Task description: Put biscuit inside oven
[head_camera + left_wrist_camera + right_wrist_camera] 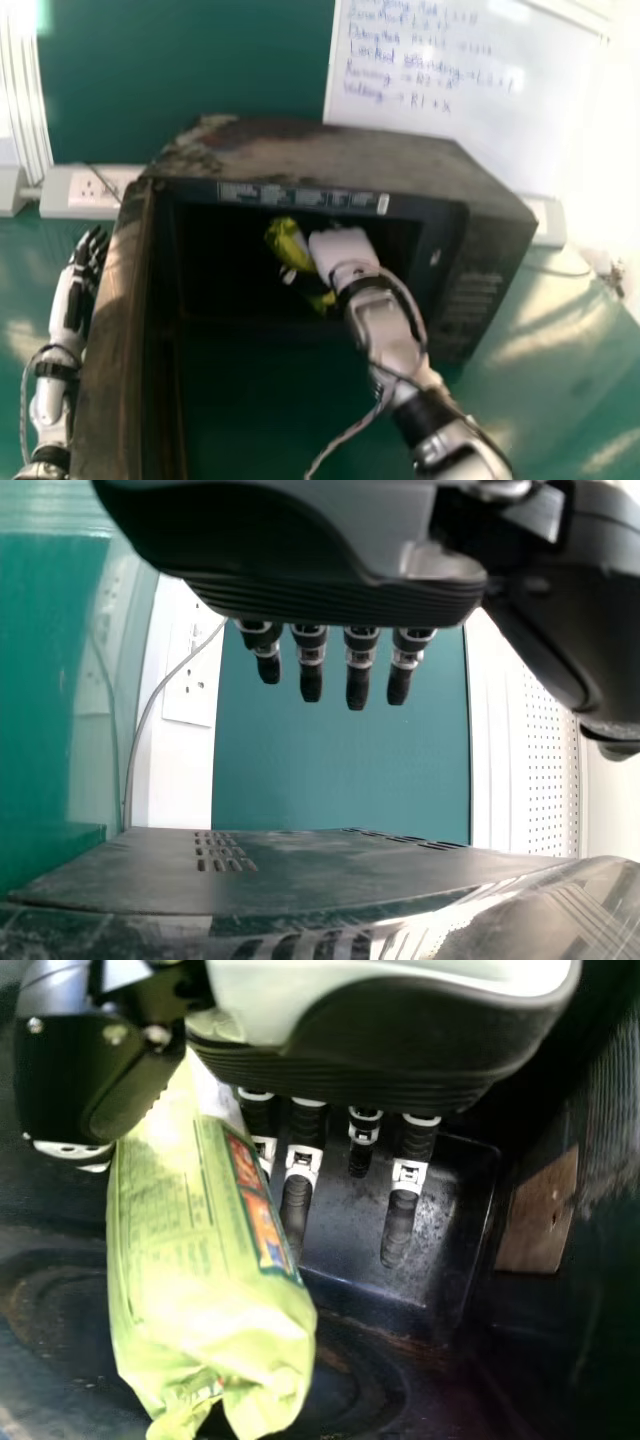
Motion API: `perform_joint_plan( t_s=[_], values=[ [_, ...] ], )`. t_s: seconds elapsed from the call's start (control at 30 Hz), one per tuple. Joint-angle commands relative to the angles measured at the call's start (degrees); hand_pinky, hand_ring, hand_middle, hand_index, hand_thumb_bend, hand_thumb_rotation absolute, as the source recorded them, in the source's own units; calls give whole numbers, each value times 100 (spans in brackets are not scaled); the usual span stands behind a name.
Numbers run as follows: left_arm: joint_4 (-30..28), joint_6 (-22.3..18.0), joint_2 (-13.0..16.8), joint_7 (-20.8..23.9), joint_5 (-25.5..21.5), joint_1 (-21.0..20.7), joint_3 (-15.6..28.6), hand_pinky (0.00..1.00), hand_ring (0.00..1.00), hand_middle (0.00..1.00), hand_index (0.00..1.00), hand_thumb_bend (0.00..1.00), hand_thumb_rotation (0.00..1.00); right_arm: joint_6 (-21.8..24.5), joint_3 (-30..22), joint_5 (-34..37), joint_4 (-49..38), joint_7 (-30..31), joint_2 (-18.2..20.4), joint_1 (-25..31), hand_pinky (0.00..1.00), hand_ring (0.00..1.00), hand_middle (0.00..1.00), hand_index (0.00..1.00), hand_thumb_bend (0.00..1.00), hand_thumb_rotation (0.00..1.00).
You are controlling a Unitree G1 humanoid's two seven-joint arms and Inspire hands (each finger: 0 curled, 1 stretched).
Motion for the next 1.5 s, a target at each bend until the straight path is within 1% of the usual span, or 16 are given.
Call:
perform_joint_plan(
  t_s=[0.0,0.1,0.2,0.3,0.43,0.6,0.7,0.83,0.97,1.07,1.27,1.4,1.47],
  values=[
    [258,-50,-388,6,-97,453,14,100,100,100,100,100,100,-86,87,177,382,-246,104,-326,52,43,42,51,53,0],
    [261,-59,-390,-1,-100,456,17,100,100,100,100,100,100,-152,214,357,887,-409,187,-558,51,43,42,51,53,0],
    [263,-63,-395,-57,-135,455,33,100,100,100,100,100,100,-177,339,492,1314,-553,282,-748,54,44,43,51,53,0],
    [252,-40,-402,-18,-120,460,30,100,100,100,100,100,100,-226,427,628,1672,-724,367,-891,54,45,43,51,53,0],
    [236,-53,-416,-84,-157,459,45,100,100,100,100,100,100,-272,497,815,2060,-905,471,-1040,57,49,45,50,53,0],
    [251,-70,-394,-5,-91,474,24,100,100,100,100,100,100,-351,603,990,2383,-1193,551,-1153,57,50,45,50,53,0],
    [252,-60,-391,26,-81,479,19,100,100,100,100,100,100,-415,665,1074,2544,-1403,580,-1179,57,51,46,50,53,0],
    [253,-78,-385,-14,-89,477,14,100,100,100,100,100,100,-459,707,1181,2744,-1683,629,-1195,54,50,45,50,53,0],
    [255,-108,-375,-46,-83,483,11,100,100,100,100,100,100,-511,741,1296,2893,-1934,650,-1188,55,51,47,50,53,0],
    [258,-102,-371,11,-61,486,9,100,100,100,100,100,100,-520,778,1337,2964,-2027,656,-1195,52,49,45,50,53,0],
    [247,-29,-378,-42,-116,483,27,100,100,100,100,100,100,-505,785,1467,2978,-2043,648,-1189,52,49,46,49,53,0],
    [247,-27,-371,-59,-119,480,30,100,100,100,100,100,100,-414,815,1497,2955,-2014,661,-1180,47,47,43,50,53,0],
    [256,-37,-368,-64,-119,477,34,100,100,100,100,100,100,-326,864,1468,2947,-1920,673,-1193,46,49,43,53,52,1]
  ],
)
